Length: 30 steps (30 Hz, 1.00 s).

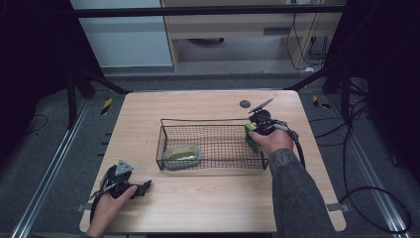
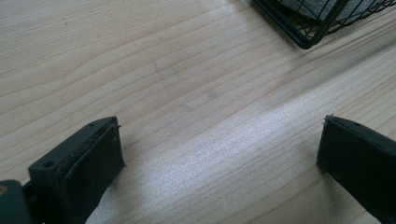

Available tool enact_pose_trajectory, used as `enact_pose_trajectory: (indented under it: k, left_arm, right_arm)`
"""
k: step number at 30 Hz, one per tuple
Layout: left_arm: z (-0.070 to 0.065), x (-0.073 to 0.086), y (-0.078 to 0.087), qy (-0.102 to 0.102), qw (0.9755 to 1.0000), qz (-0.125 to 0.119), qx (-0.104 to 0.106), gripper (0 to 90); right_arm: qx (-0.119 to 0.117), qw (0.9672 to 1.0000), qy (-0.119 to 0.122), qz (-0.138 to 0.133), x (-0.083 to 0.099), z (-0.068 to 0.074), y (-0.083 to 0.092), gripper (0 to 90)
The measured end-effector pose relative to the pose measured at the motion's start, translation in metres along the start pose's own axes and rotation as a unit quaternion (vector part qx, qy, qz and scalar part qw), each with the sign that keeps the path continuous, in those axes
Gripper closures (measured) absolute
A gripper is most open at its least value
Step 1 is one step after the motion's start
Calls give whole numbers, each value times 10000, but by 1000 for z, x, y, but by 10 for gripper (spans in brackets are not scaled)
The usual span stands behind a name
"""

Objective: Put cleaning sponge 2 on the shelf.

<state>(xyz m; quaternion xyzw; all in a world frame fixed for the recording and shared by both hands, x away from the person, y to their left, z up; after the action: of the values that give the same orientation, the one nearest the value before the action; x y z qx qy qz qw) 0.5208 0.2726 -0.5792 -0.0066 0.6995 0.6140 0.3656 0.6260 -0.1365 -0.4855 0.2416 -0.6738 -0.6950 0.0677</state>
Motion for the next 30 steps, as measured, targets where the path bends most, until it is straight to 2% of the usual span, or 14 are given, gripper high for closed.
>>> enact_pose_trajectory:
  k: [10,20,30]
  left_arm:
    - [0,0,0,4,10000,-11,0,0]
    - [0,0,0,2,10000,-10,1,0]
    - [0,0,0,2,10000,-12,7,0]
  right_arm:
    - [-167,9997,152,-82,7,17,2,497]
    - [-264,9994,243,-33,9,30,-1,455]
    - [-342,9991,244,-74,12,37,0,351]
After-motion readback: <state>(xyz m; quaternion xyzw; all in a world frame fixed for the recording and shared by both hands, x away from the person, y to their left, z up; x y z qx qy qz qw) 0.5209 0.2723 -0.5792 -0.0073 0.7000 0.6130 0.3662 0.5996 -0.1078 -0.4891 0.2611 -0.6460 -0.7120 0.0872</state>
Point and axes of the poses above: each handheld gripper's, and its own axes: y roughly backward along the jaws, x roughly out of its underside, z roughly to its left, the point moved 10 cm from there along -y, roughly forward along the jaws, and after that the axes turned 14 degrees about z, right-handed, at the moved point
